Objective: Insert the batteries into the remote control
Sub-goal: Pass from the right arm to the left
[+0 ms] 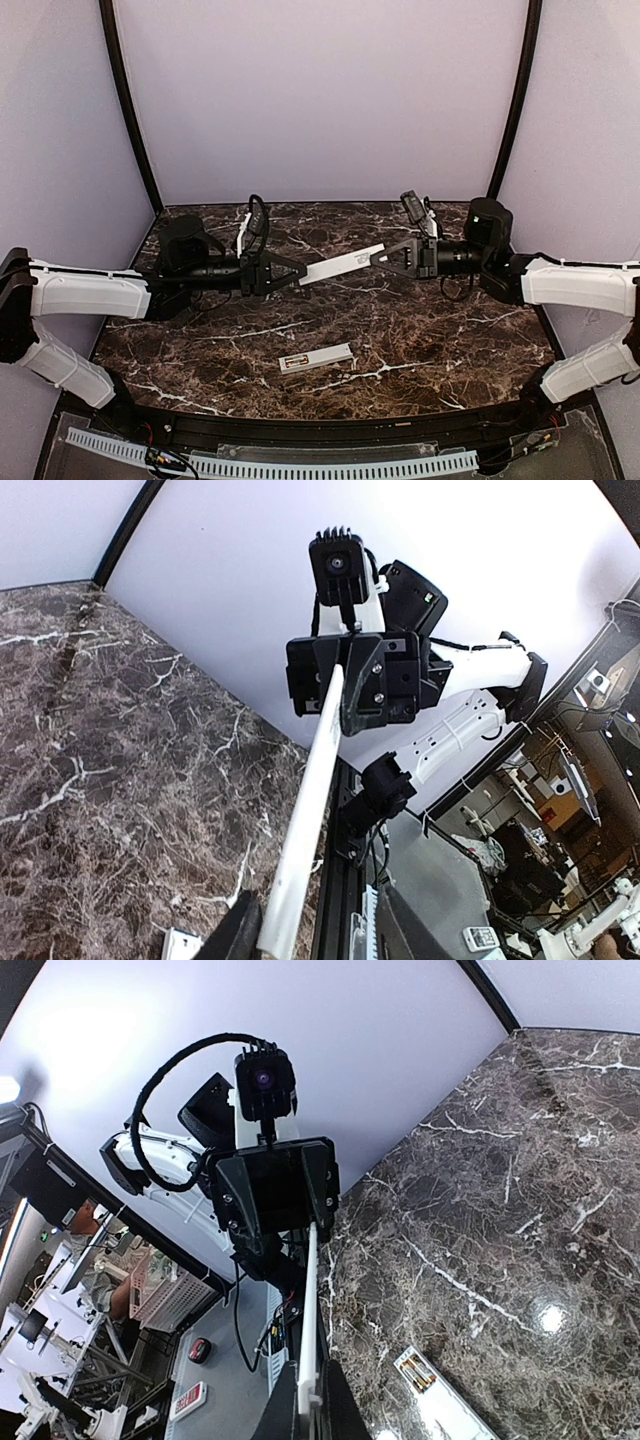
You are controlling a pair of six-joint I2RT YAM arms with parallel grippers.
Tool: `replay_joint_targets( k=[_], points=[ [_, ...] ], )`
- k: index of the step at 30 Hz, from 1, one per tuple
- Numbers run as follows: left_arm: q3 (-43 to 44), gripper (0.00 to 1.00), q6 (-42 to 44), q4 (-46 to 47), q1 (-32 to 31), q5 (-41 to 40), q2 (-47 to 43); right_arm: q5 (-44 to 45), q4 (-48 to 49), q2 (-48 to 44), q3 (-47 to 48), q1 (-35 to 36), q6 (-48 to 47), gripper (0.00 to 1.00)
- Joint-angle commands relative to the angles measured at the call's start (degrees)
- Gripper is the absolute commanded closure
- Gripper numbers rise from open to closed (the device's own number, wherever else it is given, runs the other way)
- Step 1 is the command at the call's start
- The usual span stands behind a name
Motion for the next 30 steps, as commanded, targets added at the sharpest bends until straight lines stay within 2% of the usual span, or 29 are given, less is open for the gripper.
replay_joint_targets(
  k=[1, 3, 8, 14, 18, 19, 21, 23, 26, 30],
  points=[
    [-0.41, 0.67, -2.35, 6.03, 0.25, -1.53, -1.36, 0.25, 9.96, -0.03, -1.61, -0.20, 5.05, 1.00],
    [-0.16, 0.74, -3.61, 6.95, 0.22, -0.89, -0.66, 0.22, 10.62, 0.13, -1.83, -0.20, 5.30, 1.00],
    [-0.71, 0.77, -5.96, 11.42, 0.29, 0.39, 1.52, 0.49, 11.61, 0.50, -2.09, -0.20, 5.66, 1.00],
    [-0.68, 0.86, -6.79, 12.44, 0.21, 0.68, 1.77, 0.43, 13.73, 1.30, -2.48, -0.22, 6.50, 1.00],
    [-0.71, 0.98, -7.72, 12.54, 0.24, 1.03, 2.01, -1.05, 13.85, 2.15, -1.83, -0.17, 5.86, 1.00],
    [-1.01, 0.99, -8.59, 12.57, 0.38, 0.95, 2.07, -1.59, 12.88, 1.96, -1.40, -0.18, 4.64, 0.90],
    [-2.13, 0.99, -10.83, 12.59, 1.07, 0.98, 1.96, -2.16, 8.59, 0.94, -0.36, -0.19, -0.61, 0.60],
    [-4.15, 1.00, -13.12, 12.17, 2.15, 1.23, 1.11, 0.99, -1.99, -1.50, 0.58, -0.13, -8.91, 0.45],
    [-7.73, 1.00, -14.95, 6.84, 4.10, 1.49, -1.88, 7.93, -15.08, -5.12, 2.17, -0.14, -21.55, 0.21],
    [-11.87, 1.00, -15.03, -0.73, 4.46, 0.73, -5.53, 12.99, -24.07, -7.97, 3.54, -0.01, -33.46, 0.02]
  ],
)
